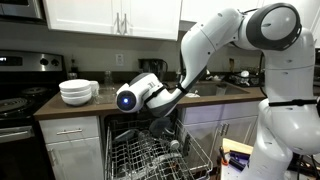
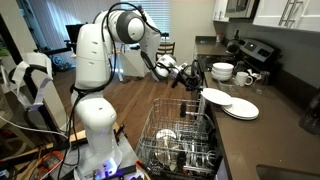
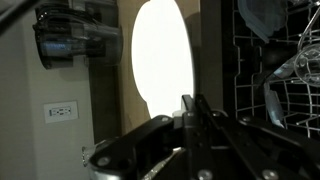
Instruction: Take the top white plate and put it in the dishwasher
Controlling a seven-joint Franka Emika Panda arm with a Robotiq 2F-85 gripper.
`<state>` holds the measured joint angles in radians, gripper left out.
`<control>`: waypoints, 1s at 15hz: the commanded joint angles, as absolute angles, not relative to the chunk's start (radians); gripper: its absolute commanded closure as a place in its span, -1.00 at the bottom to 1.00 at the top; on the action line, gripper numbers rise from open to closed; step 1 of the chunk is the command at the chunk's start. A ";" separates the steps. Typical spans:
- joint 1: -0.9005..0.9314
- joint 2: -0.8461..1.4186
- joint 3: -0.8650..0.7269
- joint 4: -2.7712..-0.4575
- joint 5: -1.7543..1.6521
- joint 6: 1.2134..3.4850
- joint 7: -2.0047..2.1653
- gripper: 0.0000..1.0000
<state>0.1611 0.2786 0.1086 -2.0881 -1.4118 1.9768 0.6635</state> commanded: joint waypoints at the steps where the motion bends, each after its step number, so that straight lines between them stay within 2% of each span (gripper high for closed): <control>1: 0.187 0.277 0.134 -2.103 -1.406 1.890 0.722 0.90; 10: 0.275 0.308 0.208 -2.136 -1.352 1.674 0.893 0.90; 15: 0.282 0.295 0.245 -2.155 -1.316 1.733 0.875 0.90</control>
